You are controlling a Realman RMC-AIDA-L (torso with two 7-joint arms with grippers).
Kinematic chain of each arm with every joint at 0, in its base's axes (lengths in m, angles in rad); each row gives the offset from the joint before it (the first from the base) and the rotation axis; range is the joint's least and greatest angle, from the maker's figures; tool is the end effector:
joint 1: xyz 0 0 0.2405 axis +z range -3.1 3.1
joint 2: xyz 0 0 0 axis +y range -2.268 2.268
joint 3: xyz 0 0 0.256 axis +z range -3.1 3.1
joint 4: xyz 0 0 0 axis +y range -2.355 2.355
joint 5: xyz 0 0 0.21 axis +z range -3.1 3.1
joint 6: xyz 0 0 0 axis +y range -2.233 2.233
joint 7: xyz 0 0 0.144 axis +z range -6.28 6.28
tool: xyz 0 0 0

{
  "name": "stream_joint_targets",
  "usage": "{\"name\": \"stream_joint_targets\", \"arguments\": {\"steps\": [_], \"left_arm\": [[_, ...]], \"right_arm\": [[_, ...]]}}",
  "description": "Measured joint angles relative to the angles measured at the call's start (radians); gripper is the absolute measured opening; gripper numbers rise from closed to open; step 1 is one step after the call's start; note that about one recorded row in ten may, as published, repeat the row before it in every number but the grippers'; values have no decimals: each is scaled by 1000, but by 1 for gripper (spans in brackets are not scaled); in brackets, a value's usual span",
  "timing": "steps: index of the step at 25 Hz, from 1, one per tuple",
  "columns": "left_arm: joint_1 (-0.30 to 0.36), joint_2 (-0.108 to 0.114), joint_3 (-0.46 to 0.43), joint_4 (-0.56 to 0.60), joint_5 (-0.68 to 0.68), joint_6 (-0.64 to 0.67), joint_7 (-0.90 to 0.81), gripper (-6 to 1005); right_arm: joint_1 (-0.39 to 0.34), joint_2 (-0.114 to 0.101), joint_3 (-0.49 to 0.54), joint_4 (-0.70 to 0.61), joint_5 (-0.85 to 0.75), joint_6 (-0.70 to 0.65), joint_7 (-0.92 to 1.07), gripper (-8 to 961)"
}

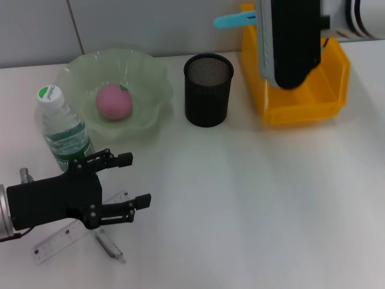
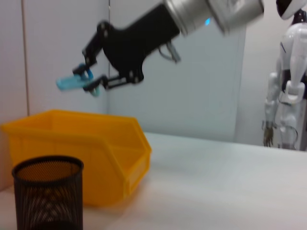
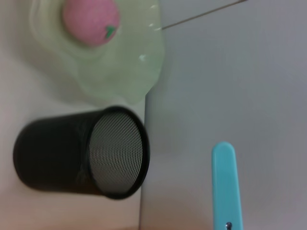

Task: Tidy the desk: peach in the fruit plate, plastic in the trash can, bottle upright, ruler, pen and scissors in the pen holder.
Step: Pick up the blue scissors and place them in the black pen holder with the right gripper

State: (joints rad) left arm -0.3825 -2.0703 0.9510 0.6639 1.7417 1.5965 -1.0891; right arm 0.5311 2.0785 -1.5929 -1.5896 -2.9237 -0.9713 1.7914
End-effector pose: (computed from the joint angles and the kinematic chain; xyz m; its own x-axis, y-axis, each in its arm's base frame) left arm -0.2661 0.2905 -0.0135 0.8352 0.1055 0.5398 0.2413 -0.9522 -0.1872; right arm 0.1145 0.4067 0.0342 0.7199 0.2444 0.6496 0.6556 -0.5467 -0.5209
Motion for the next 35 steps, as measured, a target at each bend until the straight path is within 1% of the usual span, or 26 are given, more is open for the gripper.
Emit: {"name": "stream_joint_targets", "arguments": {"steps": [1,2,5,6,7,8,11,16,17,18,20,22,30,32,35], "left_arm": [[0,0,0,0,0,0,0,811],[0,0,0,-25,-27,-2,25,811],[1,1,0,-32,-39,-4,34,810],[3,1,0,-37,-52,-7,42,810],[7,1,0,-53,-76,-13,61,810],[8,1,0,-62,-83,-16,70,810],[10,1,0,-95,-113,-28,111,809],[13,0,-2,-123,-141,-38,153,808],[12,0,-3,-129,-144,-39,160,808],[12,0,-3,-129,-144,-39,160,808],[5,0,-5,-161,-159,-44,193,808],[3,0,-5,-169,-163,-45,206,807],[2,-3,-1,-182,-167,-45,252,806],[1,-3,-3,-196,-169,-43,275,806],[-1,-4,-4,-203,-170,-43,287,805]], "right_arm": [[-15,2,-7,13,0,38,-34,228],[-30,3,-16,26,0,80,-68,228],[-71,6,-43,67,1,203,-171,228],[-87,7,-55,87,1,254,-219,228],[-109,9,-76,128,2,349,-300,228],[-109,9,-76,128,2,349,-300,227],[-129,9,-112,200,3,521,-409,227],[-127,9,-152,357,4,807,-618,225],[-114,5,-167,434,4,931,-678,226],[-114,5,-167,434,4,931,-678,226],[-102,2,-178,505,5,1044,-727,227],[-96,1,-193,556,5,1136,-767,227],[-104,2,-288,713,5,1376,-877,227],[-99,3,-306,756,5,1396,-903,227],[-95,3,-313,779,5,1398,-930,227]]}}
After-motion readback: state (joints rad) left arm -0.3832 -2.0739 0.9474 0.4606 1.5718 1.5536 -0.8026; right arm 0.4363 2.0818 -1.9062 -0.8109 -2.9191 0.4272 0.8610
